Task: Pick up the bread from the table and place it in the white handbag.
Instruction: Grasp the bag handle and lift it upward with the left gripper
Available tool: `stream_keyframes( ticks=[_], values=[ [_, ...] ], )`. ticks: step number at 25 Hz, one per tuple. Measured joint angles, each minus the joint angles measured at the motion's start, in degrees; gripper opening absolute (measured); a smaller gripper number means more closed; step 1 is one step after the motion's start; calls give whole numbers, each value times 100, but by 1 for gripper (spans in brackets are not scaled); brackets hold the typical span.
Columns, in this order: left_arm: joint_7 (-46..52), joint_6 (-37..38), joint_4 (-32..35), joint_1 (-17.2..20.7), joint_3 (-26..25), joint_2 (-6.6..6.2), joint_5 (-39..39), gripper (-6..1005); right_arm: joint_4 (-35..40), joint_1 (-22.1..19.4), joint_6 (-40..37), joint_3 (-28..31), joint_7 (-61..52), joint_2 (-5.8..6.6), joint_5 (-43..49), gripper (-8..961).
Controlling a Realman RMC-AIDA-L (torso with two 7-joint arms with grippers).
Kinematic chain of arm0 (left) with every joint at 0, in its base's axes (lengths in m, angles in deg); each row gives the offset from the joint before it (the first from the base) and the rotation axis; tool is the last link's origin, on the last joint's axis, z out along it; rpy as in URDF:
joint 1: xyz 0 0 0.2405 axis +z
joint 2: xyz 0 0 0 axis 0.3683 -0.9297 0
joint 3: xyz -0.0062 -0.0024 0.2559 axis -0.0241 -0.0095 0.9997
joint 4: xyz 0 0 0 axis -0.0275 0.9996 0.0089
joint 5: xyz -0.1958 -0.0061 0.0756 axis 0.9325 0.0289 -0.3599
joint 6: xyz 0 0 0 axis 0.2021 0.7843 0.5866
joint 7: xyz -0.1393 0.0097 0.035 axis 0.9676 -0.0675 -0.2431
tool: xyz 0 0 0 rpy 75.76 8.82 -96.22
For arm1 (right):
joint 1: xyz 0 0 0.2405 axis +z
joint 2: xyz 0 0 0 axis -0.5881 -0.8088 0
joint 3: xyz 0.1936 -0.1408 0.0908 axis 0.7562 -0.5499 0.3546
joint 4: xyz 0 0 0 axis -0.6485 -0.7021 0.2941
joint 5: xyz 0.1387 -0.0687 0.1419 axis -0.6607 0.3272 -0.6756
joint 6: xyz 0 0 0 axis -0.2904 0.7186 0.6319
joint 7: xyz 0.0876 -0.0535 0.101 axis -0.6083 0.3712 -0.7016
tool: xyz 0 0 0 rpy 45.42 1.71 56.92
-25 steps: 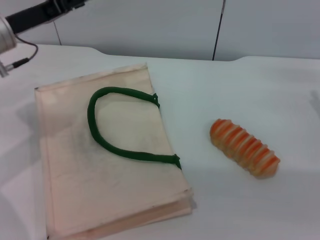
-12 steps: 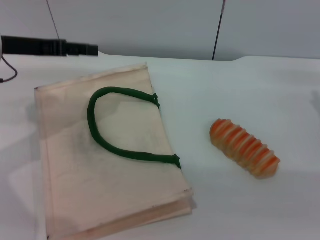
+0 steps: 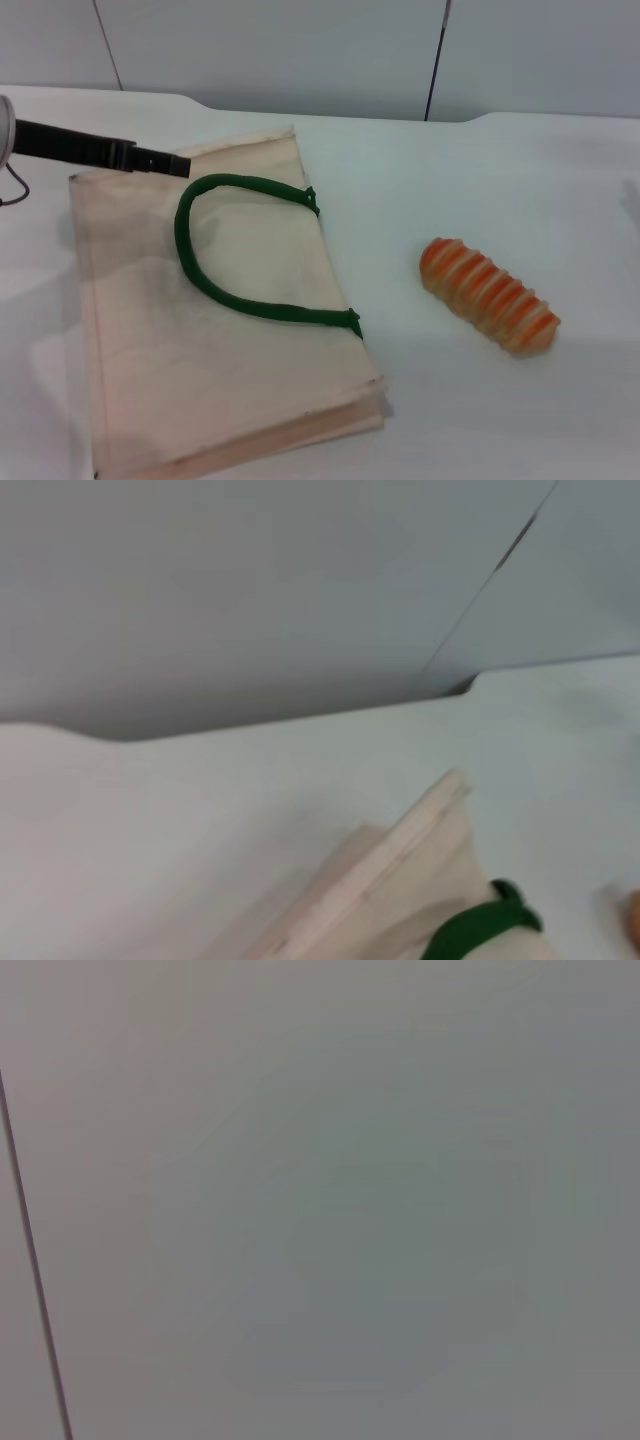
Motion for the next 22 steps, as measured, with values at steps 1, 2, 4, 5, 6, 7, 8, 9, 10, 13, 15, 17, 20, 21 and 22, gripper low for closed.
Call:
stream_keyframes(
  ticks=[1, 2, 4, 5, 6, 7, 8, 9, 10, 13, 15, 17, 20, 21, 22],
  values=[
    [0, -50, 23, -6, 0, 5, -32, 772, 0, 4, 0, 0, 0, -1, 0, 893],
    [1, -118, 56, -19, 0, 13, -80, 769, 0, 7, 2, 0, -1, -4, 0, 893],
    [1, -236, 92, -47, 0, 50, -149, 763, -1, 11, 10, 0, -2, -7, 0, 893],
    [2, -297, 111, -56, 0, 73, -181, 760, -3, 13, 13, 0, -2, -8, 0, 893],
    [2, -359, 149, -60, 0, 96, -197, 757, -4, 16, 14, 0, -3, -8, 0, 893],
    [1, -436, 206, -65, 0, 117, -209, 754, -4, 17, 15, 0, -3, -9, 0, 893],
    [0, -493, 283, -68, 0, 129, -209, 751, -4, 18, 18, 0, -4, -9, 0, 893],
    [0, -547, 359, -70, 0, 129, -209, 748, -3, 20, 20, 0, -4, -9, 0, 893],
    [0, -618, 497, -75, 0, 128, -208, 745, 0, 23, 22, 0, -5, -9, 0, 893],
    [2, -854, 844, -79, 0, 94, -212, 735, 0, 29, 36, 0, -6, -9, 0, 892],
    [2, -959, 950, -79, 0, 91, -216, 729, -1, 30, 45, 0, -7, -9, 0, 892],
    [3, -1001, 965, -79, 0, 106, -219, 723, -5, 38, 50, 0, -8, -9, 0, 892],
    [4, -1022, 980, -59, 0, 129, -237, 714, -12, 51, 53, 0, -8, -9, 0, 892],
    [4, -1025, 1002, -55, 0, 133, -246, 711, -15, 53, 53, 0, -9, -9, 0, 892],
    [4, -1044, 1063, -54, 0, 133, -266, 708, -18, 53, 54, 2, -8, -9, 0, 892]
  ],
)
